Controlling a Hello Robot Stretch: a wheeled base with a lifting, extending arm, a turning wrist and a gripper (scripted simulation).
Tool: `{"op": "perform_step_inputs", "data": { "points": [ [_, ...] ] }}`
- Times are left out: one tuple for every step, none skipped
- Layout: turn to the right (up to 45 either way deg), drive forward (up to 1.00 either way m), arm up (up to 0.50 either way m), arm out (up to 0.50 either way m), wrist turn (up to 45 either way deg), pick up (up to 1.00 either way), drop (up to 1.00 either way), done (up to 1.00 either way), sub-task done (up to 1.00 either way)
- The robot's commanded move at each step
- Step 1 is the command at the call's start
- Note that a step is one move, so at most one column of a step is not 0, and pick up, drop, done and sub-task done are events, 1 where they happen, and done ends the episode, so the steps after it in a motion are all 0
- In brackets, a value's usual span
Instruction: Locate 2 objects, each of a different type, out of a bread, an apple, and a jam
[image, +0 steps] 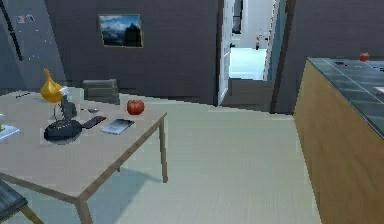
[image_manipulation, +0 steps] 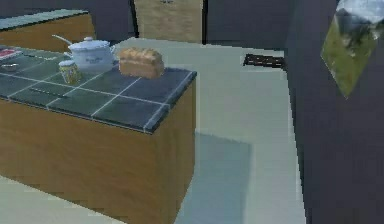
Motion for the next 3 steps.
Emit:
{"op": "perform_step_inputs", "data": {
  "points": [
    [0.0,0.1,0.0,0.0,0.0,0.0,0.0,0.0,0.0],
    [45.0,0.0,0.0,0.0,0.0,0.0,0.0,0.0,0.0],
    [18.0,0.0,0.0,0.0,0.0,0.0,0.0,0.0,0.0]
  ]
}}
